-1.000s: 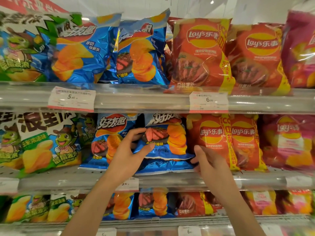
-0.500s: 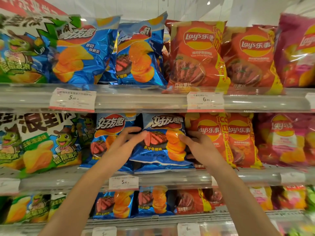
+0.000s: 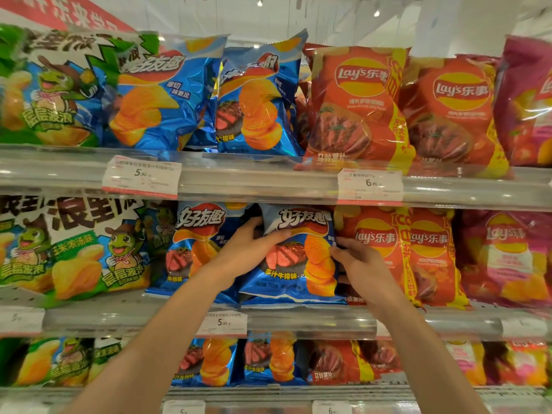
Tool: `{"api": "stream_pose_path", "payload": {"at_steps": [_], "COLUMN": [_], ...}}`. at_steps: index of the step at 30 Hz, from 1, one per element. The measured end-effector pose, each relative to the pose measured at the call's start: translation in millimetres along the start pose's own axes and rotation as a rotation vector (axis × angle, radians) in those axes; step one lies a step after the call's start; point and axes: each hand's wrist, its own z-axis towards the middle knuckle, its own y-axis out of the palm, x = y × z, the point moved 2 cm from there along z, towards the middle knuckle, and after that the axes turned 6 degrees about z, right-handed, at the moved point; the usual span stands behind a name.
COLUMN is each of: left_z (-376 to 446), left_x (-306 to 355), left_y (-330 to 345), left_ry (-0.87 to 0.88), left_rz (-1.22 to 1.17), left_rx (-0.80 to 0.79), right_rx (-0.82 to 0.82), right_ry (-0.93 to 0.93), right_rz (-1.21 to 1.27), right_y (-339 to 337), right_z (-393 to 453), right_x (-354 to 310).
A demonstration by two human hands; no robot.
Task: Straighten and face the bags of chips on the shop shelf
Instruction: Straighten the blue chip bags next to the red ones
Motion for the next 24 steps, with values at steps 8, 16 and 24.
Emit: {"api": "stream_pose_path", "payload": {"at_steps": [8,16,24], "left_z": [-11,-44,-71], "left_x": [8,-30,-48], "left_y": [-2,-43,-99], "left_ry": [0.135,0.069,0.035], "left_rz": [-0.028,-0.188,-0.263], "left_rx": [0.020,0.149,0.317], "right_rx": [-0.027,-0.039,-0.136], "right_ry": [0.021,-0.078,0.038], "right_rz": [0.062,-0.289,-0.892], "right_y": [2,14,75], "right_z": [2,1,12], "right_x": [-4,-4,-16]}}
